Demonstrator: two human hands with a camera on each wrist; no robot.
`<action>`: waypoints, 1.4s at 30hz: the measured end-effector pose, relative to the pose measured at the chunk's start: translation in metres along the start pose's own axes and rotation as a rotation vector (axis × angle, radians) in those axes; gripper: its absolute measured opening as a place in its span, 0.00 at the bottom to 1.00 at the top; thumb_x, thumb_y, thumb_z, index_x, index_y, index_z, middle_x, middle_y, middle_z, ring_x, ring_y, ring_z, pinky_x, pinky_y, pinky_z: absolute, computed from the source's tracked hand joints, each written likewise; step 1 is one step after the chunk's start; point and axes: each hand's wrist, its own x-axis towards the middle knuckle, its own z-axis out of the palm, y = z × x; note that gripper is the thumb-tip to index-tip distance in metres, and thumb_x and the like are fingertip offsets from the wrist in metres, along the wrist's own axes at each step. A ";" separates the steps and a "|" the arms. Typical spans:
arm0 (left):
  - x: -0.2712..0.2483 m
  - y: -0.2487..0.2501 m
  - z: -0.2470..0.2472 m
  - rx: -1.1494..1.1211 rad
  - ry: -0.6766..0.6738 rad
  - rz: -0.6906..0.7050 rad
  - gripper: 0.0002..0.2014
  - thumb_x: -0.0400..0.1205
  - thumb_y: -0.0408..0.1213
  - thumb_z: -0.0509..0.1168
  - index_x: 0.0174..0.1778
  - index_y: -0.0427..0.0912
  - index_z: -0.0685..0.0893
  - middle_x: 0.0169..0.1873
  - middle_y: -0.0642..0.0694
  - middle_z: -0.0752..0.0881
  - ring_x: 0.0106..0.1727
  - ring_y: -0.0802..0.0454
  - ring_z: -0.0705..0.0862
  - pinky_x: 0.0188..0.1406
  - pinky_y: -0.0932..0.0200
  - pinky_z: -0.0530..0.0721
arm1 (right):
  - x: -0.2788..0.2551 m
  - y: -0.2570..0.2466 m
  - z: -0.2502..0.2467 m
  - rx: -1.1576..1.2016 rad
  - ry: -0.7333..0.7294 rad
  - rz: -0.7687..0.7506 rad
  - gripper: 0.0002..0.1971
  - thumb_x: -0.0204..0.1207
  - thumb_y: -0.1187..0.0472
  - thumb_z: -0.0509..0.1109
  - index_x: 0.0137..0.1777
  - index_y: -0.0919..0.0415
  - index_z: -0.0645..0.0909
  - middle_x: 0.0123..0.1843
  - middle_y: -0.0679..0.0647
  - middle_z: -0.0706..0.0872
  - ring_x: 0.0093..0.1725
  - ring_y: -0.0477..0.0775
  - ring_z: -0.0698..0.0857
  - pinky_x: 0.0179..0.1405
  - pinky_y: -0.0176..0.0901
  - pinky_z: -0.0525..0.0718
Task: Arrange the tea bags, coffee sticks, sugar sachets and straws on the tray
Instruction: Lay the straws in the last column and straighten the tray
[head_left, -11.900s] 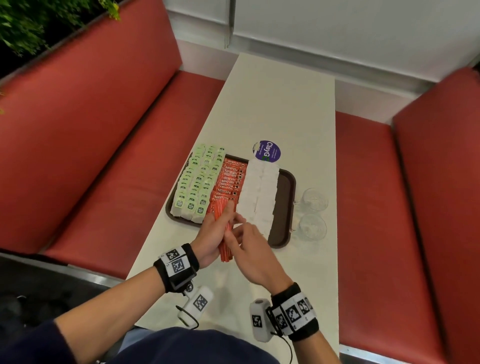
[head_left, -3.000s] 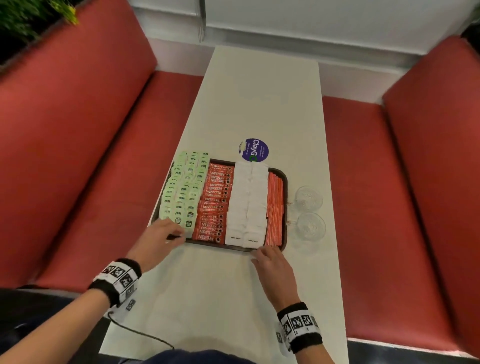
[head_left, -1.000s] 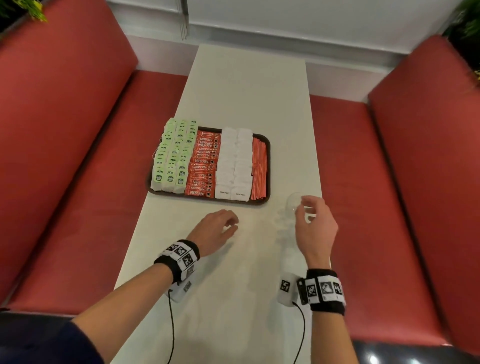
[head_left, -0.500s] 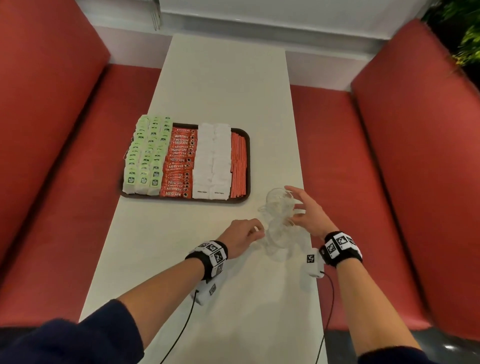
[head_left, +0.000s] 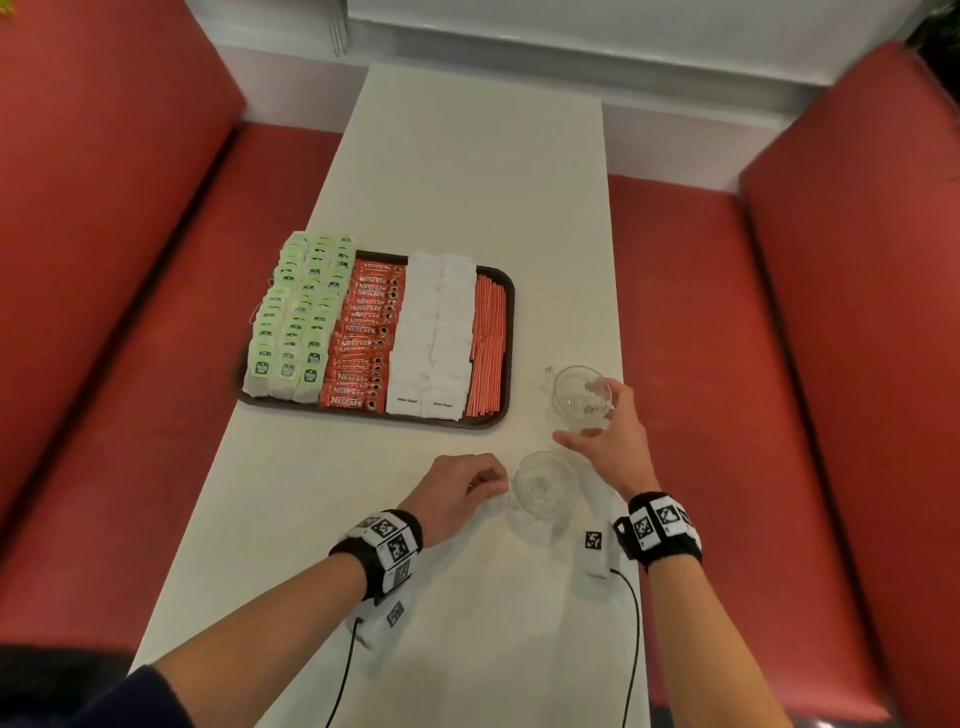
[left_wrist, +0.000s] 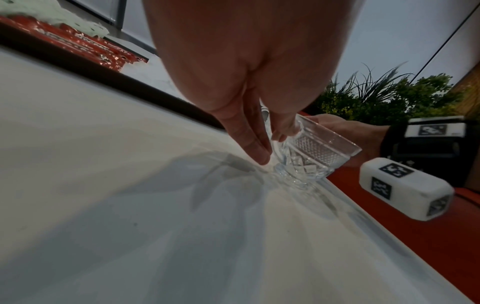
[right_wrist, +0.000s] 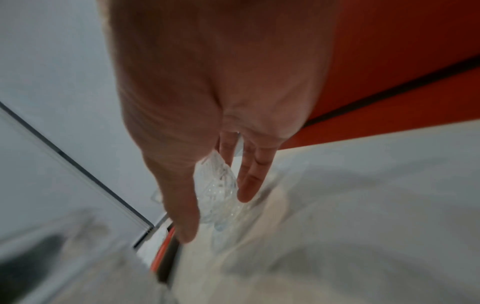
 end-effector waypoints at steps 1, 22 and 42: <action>0.000 -0.001 0.000 -0.005 0.006 0.000 0.03 0.89 0.40 0.74 0.52 0.45 0.91 0.45 0.54 0.93 0.47 0.59 0.90 0.55 0.57 0.89 | -0.006 0.004 0.000 0.029 0.013 0.009 0.45 0.69 0.65 0.92 0.82 0.50 0.71 0.74 0.40 0.84 0.65 0.44 0.90 0.61 0.41 0.92; -0.008 -0.007 -0.002 0.005 0.019 0.016 0.03 0.89 0.41 0.74 0.51 0.47 0.91 0.45 0.57 0.93 0.48 0.56 0.90 0.56 0.52 0.89 | 0.013 0.003 -0.003 -0.066 -0.171 -0.215 0.43 0.64 0.52 0.96 0.78 0.38 0.80 0.74 0.34 0.85 0.72 0.38 0.84 0.68 0.43 0.89; 0.000 -0.008 -0.007 -0.025 0.016 -0.037 0.05 0.89 0.41 0.74 0.56 0.46 0.93 0.49 0.54 0.93 0.52 0.58 0.91 0.60 0.54 0.90 | 0.165 -0.044 -0.008 -0.126 -0.129 -0.161 0.45 0.62 0.54 0.97 0.80 0.46 0.80 0.71 0.44 0.87 0.63 0.44 0.90 0.71 0.50 0.89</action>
